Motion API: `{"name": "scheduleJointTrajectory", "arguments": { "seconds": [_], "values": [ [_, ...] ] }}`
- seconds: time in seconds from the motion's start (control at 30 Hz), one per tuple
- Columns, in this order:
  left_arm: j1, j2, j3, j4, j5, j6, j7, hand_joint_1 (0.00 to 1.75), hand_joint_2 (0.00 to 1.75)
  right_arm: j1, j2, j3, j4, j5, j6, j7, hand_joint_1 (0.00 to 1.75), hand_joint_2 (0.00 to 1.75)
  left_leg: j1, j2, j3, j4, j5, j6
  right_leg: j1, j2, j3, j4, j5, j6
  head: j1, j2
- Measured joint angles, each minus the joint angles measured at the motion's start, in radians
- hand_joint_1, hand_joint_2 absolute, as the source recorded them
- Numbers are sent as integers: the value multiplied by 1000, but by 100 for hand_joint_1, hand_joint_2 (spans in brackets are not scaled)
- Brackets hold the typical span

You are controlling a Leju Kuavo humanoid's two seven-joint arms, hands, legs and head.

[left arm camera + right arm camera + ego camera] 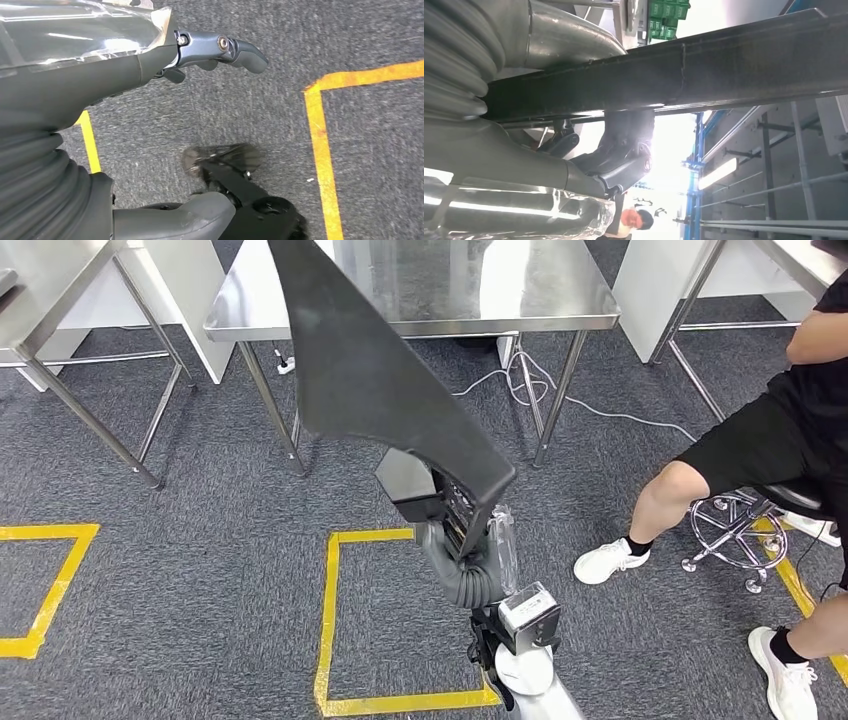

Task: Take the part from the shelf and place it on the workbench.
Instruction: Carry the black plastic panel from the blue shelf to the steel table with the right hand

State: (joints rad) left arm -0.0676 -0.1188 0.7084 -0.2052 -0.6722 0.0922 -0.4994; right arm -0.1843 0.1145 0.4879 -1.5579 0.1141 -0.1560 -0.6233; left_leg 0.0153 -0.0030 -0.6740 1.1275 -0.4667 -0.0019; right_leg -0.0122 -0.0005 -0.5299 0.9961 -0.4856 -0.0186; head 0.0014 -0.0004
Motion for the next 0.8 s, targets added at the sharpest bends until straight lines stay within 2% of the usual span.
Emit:
{"name": "scheduleJointTrajectory", "arguments": {
  "seconds": [0.03,0.07,0.17,0.23,0.27,0.33,0.37,0.4,0.43,0.47,0.5,0.53,0.57,0.6,0.67,0.73,0.77,0.8],
  "values": [
    [-1,0,0,0,0,0,0,0,175,0,0,0,0,0,0,0,171,175,-3,2,23,-61,28,7,2,0,8,-1,-6,3,1,0],
    [-2,1,0,0,0,0,0,0,175,-1,1,0,0,0,0,0,171,175,-6,3,40,-102,41,13,3,0,12,-1,-10,7,1,0],
    [-1,2,0,0,0,0,0,0,175,-3,2,0,-1,0,0,0,171,175,-15,1,54,-124,40,32,7,-1,16,-7,-22,23,0,0],
    [0,1,0,0,0,0,0,0,175,-5,3,0,-2,0,0,0,171,175,-12,1,73,-142,49,42,11,-2,10,16,-37,30,1,0],
    [-1,1,0,0,0,0,0,0,175,-7,3,0,-3,0,0,0,171,175,-9,1,84,-152,50,47,12,-2,-8,55,-53,29,2,0],
    [-3,1,0,0,0,0,0,0,175,-8,0,0,-3,0,0,0,171,175,-7,0,94,-158,44,53,10,-1,-83,187,-97,26,4,0],
    [-3,1,0,0,0,0,0,0,175,-6,-1,0,-2,0,0,0,171,175,-8,-2,98,-158,39,54,9,-1,-125,249,-112,28,6,0],
    [-3,1,0,0,0,0,0,0,175,-4,-3,0,-1,0,0,1,171,175,-9,-4,102,-157,34,54,8,-1,-155,282,-113,33,6,0],
    [-2,1,0,0,0,-1,0,0,175,-2,-5,0,0,0,0,1,171,175,-9,-6,107,-157,29,53,7,-1,-165,275,-96,41,6,0],
    [-1,0,0,0,0,-1,0,0,175,-1,-6,0,0,0,0,1,171,175,-9,-9,115,-156,22,51,6,-1,-153,228,-62,51,7,0],
    [0,0,0,0,0,-1,0,0,175,0,-7,0,0,0,0,1,171,175,-9,-11,123,-155,15,48,4,-1,-126,152,-20,60,7,0],
    [-1,0,0,0,0,-1,0,0,175,0,-7,0,0,0,0,1,171,175,-12,-12,130,-153,7,43,4,-1,-97,82,15,61,8,0],
    [-1,0,0,0,0,-1,-1,0,175,0,-7,0,0,0,0,1,171,175,-13,-14,134,-150,-1,38,3,-1,-74,29,39,58,8,0],
    [-1,-1,0,0,0,-1,-1,0,175,0,-7,0,0,0,0,1,171,175,-15,-15,136,-149,-7,33,3,0,-61,1,49,50,7,0],
    [-2,0,0,0,0,-1,-1,0,175,0,-7,0,-1,0,1,1,171,175,-13,-16,138,-149,-15,21,5,1,-56,-6,45,32,7,0],
    [-2,0,0,-1,0,-1,-1,0,175,-1,-5,0,-2,0,3,2,171,175,-9,-13,134,-132,-29,9,0,2,-46,-11,41,17,6,0],
    [-3,0,0,-1,0,0,-2,0,175,-2,-4,0,-3,0,5,3,171,175,-7,-10,119,-100,-45,2,-4,1,-40,-13,39,10,3,0],
    [-3,-1,0,-1,0,0,-2,0,175,-3,-2,0,-3,0,8,4,171,175,-3,-8,90,-46,-69,-4,-6,1,-34,-14,35,4,1,0]
  ]
}}
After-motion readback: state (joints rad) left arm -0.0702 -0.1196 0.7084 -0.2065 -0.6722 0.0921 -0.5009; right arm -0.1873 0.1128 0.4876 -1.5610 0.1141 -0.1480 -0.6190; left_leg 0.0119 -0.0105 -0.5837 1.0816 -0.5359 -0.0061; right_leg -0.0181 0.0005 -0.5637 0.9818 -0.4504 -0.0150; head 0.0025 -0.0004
